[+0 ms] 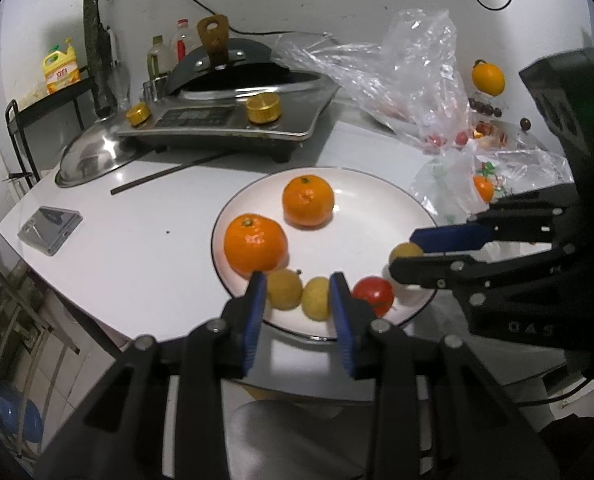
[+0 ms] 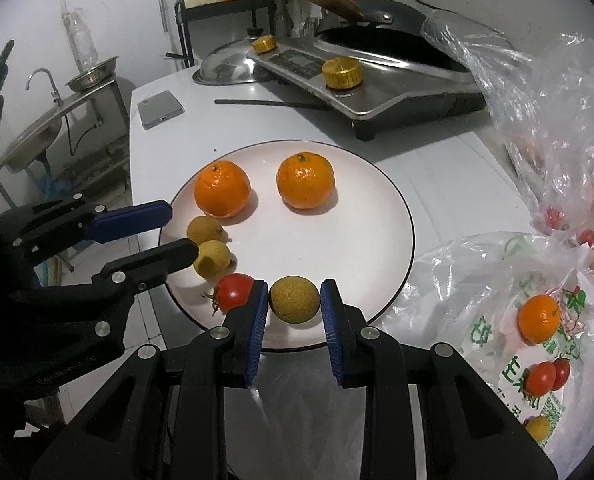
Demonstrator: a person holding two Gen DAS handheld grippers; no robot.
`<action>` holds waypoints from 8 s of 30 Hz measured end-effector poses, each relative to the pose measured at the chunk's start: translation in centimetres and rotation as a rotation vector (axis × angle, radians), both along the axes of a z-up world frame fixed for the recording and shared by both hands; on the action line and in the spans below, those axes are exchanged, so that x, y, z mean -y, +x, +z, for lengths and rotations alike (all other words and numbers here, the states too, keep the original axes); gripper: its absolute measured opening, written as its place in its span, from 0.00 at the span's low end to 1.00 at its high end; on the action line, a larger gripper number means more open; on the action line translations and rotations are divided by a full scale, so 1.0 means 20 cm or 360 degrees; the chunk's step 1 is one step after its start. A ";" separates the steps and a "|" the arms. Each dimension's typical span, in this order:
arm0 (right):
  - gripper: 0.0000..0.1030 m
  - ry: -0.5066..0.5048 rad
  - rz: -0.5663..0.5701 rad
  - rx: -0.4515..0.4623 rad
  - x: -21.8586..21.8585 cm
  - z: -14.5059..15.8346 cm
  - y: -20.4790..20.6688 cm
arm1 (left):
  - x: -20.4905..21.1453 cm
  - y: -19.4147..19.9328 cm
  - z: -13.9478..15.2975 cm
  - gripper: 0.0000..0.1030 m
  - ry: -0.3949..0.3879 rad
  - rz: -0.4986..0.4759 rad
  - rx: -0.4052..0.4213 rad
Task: Organize fruits
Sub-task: 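Lower the tomato onto the plate and open the left tool while the right tool lowers its fruit, then withdraw both open tools from the plate back to the fruit bag, then close the left tool on a red tomato while the right tool grasps another tomato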
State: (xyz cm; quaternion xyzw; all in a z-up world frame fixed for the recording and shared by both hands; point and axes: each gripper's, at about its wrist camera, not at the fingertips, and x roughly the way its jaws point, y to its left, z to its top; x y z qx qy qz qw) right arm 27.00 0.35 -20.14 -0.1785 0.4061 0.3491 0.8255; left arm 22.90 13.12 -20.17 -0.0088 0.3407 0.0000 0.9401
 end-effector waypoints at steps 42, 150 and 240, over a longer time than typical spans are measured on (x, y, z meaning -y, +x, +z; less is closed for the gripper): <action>0.37 0.0071 -0.0089 0.0056 0.15 0.14 -0.10 | 0.12 -0.13 0.14 0.60 0.0018 -0.0017 0.0077; 0.37 0.0314 -0.0571 0.0026 1.31 0.05 0.25 | 1.23 0.49 0.00 0.58 0.0212 -0.0549 -0.0112; 0.28 0.0148 -0.0362 0.0191 0.85 0.24 0.02 | 0.77 0.18 0.22 0.28 0.0021 -0.0422 0.0056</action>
